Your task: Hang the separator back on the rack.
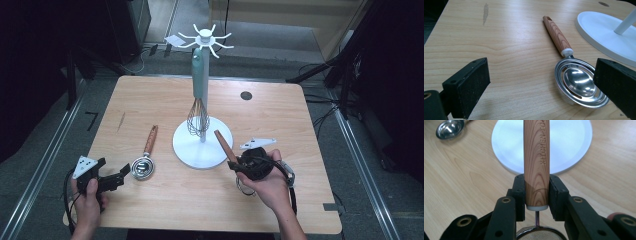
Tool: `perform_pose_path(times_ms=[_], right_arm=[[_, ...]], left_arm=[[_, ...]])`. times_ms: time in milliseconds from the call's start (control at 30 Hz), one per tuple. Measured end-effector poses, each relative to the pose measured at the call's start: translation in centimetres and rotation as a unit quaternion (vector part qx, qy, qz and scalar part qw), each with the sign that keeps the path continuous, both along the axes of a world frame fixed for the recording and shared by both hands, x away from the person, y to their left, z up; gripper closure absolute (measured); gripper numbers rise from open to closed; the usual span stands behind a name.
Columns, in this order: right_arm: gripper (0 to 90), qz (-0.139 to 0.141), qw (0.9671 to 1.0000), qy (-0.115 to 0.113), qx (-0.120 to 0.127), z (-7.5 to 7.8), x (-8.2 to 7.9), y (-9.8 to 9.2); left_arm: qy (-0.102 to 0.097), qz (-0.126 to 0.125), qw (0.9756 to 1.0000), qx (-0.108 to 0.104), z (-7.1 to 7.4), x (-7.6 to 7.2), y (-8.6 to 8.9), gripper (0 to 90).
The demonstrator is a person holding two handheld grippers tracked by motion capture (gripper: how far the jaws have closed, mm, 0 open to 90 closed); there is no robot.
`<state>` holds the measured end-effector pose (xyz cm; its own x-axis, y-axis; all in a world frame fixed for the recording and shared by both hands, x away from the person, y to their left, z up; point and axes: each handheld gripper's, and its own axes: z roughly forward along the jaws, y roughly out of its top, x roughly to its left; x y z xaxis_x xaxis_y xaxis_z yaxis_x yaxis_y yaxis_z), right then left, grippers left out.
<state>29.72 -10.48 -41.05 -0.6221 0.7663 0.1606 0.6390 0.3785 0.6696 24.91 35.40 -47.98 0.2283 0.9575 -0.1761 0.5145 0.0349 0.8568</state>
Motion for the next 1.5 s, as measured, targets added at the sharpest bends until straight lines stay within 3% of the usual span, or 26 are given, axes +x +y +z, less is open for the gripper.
perform_pose_path(times_ms=[200,300,367,533,667,833,1300,1500], right_arm=[[71.6,-0.008,0.9987,-0.041,0.028,1.0,-0.5,-0.1],[71.6,-0.003,0.9960,-0.070,0.055,1.3,-0.9,0.1],[71.6,-0.009,0.9944,-0.088,0.058,1.6,-1.2,0.4],[71.6,-0.015,0.9869,-0.140,0.079,2.3,-2.0,0.8],[71.6,-0.028,0.9829,-0.155,0.095,2.6,-2.3,0.9],[71.6,-0.050,0.9750,-0.191,0.101,2.9,-2.6,0.9],[71.6,-0.071,0.9591,-0.245,0.122,4.3,-3.0,1.7],[71.6,-0.073,0.9556,-0.253,0.133,4.8,-2.9,1.7]], left_arm=[[-0.001,-0.001,1.0000,-0.001,0.0,0.0,0.0,1.5],[0.000,-0.002,1.0000,-0.001,0.0,0.0,0.0,1.5],[0.000,-0.002,1.0000,-0.001,0.0,0.0,0.0,1.5],[0.000,-0.001,1.0000,-0.001,-0.1,0.0,0.0,1.5],[0.000,0.001,1.0000,-0.001,-0.1,0.0,0.1,1.5],[0.001,0.004,1.0000,-0.004,-0.1,-0.1,0.1,1.5],[0.001,0.006,1.0000,0.001,-0.1,-0.1,0.0,1.5],[0.001,0.006,1.0000,0.004,-0.2,-0.1,-0.1,1.6]])
